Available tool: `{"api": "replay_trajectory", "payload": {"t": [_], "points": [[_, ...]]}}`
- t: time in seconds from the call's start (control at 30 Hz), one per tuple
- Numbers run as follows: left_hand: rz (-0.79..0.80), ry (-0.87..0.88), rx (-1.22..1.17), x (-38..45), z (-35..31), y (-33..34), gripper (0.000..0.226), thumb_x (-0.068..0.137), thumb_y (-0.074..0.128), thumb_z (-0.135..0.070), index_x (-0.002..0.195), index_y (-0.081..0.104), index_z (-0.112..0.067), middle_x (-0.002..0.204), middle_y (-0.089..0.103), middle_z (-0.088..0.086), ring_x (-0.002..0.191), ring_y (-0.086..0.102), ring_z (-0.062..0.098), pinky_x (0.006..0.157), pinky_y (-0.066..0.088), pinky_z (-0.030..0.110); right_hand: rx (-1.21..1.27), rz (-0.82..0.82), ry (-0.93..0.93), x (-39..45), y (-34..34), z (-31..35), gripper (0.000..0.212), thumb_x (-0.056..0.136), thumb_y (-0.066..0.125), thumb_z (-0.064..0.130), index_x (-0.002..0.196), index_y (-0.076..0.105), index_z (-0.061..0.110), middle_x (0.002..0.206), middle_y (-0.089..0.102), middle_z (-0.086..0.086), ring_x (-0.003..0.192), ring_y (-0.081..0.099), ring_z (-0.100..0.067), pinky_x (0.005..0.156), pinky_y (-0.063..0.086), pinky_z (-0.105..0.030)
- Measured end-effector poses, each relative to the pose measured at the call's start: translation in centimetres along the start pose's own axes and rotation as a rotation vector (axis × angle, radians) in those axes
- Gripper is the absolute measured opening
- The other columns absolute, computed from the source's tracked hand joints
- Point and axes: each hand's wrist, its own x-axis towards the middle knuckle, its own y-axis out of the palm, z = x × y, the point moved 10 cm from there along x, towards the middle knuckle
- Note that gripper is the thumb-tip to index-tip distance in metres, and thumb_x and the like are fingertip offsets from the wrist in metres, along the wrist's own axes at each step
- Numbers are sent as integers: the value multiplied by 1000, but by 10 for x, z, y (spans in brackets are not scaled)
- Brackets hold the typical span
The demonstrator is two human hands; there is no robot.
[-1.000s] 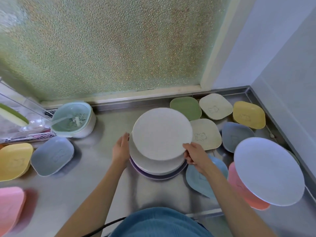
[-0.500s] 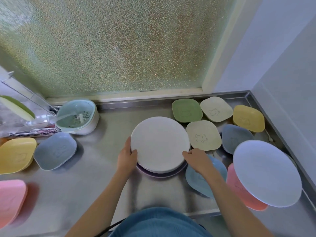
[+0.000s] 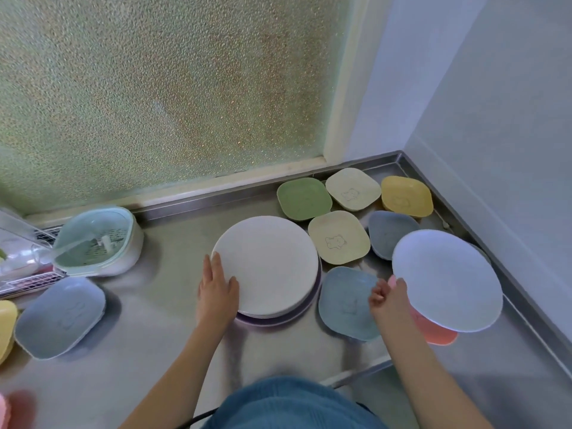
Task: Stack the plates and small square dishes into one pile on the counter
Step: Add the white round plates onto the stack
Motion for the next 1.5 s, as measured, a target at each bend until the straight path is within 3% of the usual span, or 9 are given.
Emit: {"api": "replay_trajectory", "payload": {"t": [0.3,0.53,0.7,0.83,0.97,1.03,1.27,1.37,1.5], "points": [[25,38,40,3,0,-2,63,96,38,-21,151,8,-16,160,4,9,139,29,36,113,27,45,288,-86,-35,5,-12,12,19,82,36,4,77,35,22,59,35,5,37,27,-8,34,20,-15],[12,56,14,5,4,-2,61,96,37,-22,150,9,-18,159,9,6,136,34,35,110,32,46,182,-30,-95,-28,12,23,25,84,32,1,64,29,16,60,31,3,46,23,-9,35,17,-17],[7,55,-20,6,4,-5,58,98,35,-23,151,12,-16,159,13,7,139,31,32,112,30,44,-92,212,-119,-47,66,-1,25,88,37,3,65,39,14,44,37,6,29,25,-5,27,15,-13],[-55,43,-205,9,6,-19,48,101,32,-24,147,29,-13,153,34,8,138,35,27,113,28,37,-414,383,-114,-61,100,-29,23,90,43,5,67,47,8,48,40,1,29,28,-3,26,15,-13],[-85,-53,-408,9,10,-33,40,100,30,-32,127,56,-17,120,62,5,114,55,27,91,41,33,-766,505,-123,-74,110,-52,22,91,47,8,71,53,1,48,42,0,32,31,-6,29,18,-15],[-77,-154,-522,9,16,-34,39,99,33,-37,112,63,-16,103,64,4,99,56,27,82,39,32,-891,542,-110,-78,110,-63,27,92,47,9,66,51,4,50,41,-1,33,30,-6,30,19,-16],[-31,-64,-496,15,20,-38,35,97,41,-24,128,56,-21,104,65,-3,95,58,20,82,38,26,-1092,538,-16,-80,100,-82,28,91,47,13,64,43,9,47,39,-6,32,30,-11,31,18,-17],[25,-47,-413,15,20,-31,42,95,41,-14,136,49,-21,113,64,-1,85,54,19,81,37,24,-1333,492,-157,-78,104,-68,27,88,47,19,64,44,8,52,42,-12,30,28,-13,35,22,-19],[32,-43,-418,15,18,-31,47,92,41,-7,136,48,-21,120,64,3,88,52,19,82,39,25,-1666,350,-408,-76,107,-48,39,87,44,33,56,40,10,45,49,-2,32,43,-17,53,42,-27]]}}
